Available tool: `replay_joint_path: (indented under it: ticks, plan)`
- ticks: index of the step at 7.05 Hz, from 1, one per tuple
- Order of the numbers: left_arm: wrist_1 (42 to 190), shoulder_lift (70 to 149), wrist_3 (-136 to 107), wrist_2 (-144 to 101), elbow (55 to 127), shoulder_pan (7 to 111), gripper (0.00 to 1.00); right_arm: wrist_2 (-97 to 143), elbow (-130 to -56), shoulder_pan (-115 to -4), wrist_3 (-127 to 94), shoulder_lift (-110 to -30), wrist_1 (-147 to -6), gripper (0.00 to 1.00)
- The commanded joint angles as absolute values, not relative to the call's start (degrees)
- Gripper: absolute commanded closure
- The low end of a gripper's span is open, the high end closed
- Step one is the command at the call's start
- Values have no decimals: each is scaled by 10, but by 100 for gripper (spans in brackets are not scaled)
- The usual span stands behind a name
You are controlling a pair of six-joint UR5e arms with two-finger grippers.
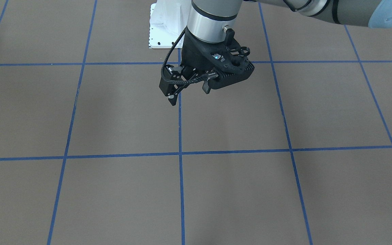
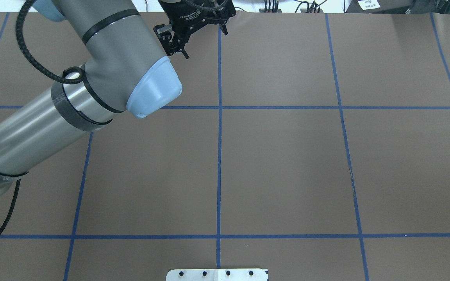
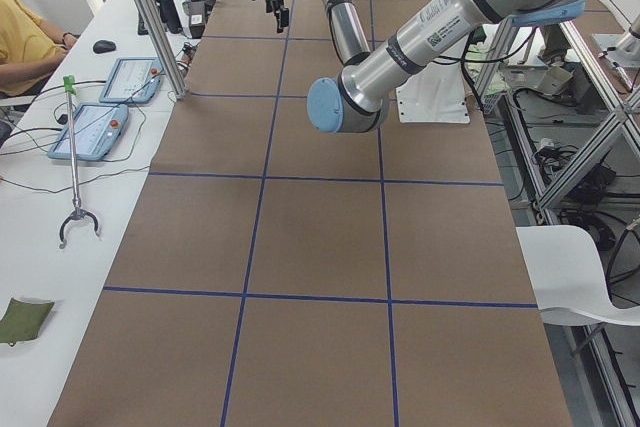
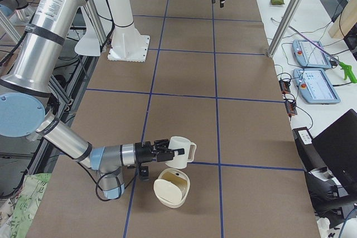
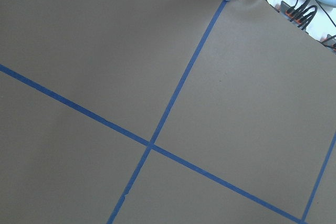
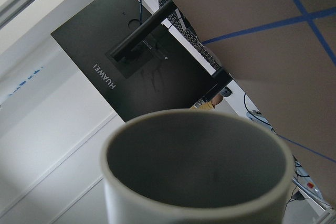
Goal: Left arm hands cup to right arm to dump lemon
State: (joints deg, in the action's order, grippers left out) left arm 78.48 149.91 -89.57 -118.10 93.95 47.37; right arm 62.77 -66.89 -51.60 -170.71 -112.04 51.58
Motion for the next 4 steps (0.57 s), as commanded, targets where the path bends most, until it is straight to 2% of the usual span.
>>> replay_joint_path:
  ticks: [1, 3, 4]
  plan:
    - [786, 1499, -893, -1181, 936, 473, 0, 628, -803, -515, -1659, -1118, 324, 63]
    - [785, 1499, -894, -1184, 940, 469, 0, 625, -937, -514, -1620, -1088, 103, 62]
    - [785, 1498, -894, -1183, 940, 468, 0, 625, -966, -513, -1565, -1031, 11, 62]
